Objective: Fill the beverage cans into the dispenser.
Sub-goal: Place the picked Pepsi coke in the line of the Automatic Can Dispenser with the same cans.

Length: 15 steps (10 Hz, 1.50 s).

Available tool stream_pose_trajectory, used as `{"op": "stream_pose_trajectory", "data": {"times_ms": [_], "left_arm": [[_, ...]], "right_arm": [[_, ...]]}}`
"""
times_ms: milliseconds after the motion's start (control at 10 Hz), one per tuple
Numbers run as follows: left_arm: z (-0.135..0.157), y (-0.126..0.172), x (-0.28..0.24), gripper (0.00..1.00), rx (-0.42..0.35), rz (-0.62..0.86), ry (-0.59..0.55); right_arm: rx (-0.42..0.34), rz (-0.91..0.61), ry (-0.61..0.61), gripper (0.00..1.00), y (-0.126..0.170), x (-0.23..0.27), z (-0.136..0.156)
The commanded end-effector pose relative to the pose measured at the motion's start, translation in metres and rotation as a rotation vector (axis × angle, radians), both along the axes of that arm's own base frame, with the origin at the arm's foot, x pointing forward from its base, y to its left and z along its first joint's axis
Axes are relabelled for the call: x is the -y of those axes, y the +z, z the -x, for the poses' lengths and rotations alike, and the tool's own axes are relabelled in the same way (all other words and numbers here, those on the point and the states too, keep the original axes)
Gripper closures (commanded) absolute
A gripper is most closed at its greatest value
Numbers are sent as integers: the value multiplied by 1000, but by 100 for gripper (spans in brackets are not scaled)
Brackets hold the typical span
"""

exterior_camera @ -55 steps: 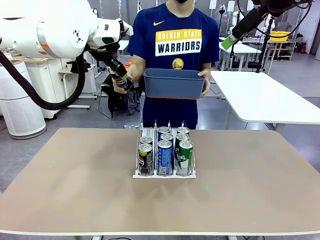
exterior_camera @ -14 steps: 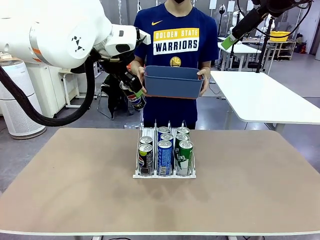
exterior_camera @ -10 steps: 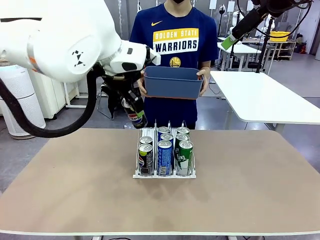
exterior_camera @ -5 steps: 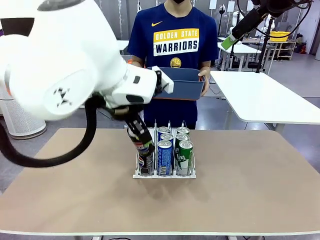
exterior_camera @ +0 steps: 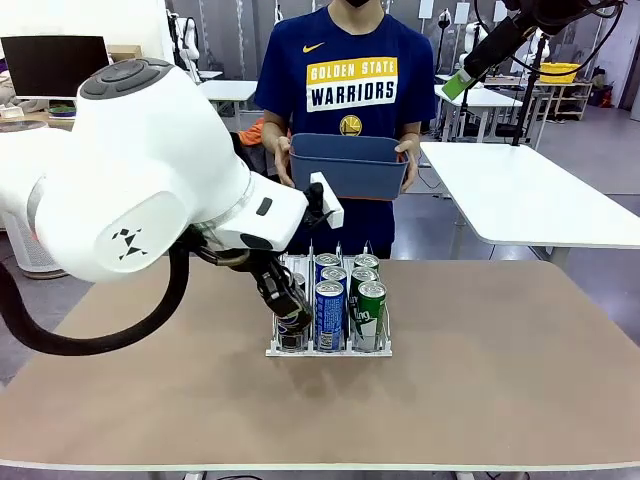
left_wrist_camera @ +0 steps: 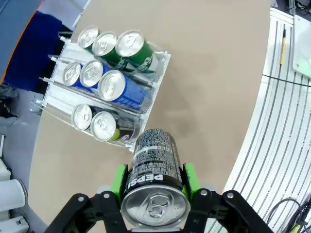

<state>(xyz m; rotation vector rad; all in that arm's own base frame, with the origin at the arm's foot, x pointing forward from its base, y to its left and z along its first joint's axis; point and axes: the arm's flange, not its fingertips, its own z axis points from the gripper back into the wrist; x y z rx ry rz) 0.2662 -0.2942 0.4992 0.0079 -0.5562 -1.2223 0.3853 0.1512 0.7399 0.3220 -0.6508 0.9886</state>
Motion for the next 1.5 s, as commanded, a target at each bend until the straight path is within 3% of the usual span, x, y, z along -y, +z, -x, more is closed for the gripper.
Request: {"op": "stream_pose_trajectory", "data": {"times_ms": [0,300,800,900,1400], "left_arm": [[12,2,7,42,10,14,-11],[1,-1,2,42,-3,-3,-4],[-23,-41,2,42,-10,72,112],[-22,-50,-3,100,4,25,62],[-28,-61,-12,100,-22,59,109]], "right_arm": [[-11,-1,4,0,0,0,1],[-11,-1,4,0,0,0,1],[-11,-1,4,0,0,0,1],[-11,-1,4,0,0,0,1],[-11,-1,4,0,0,0,1]]}}
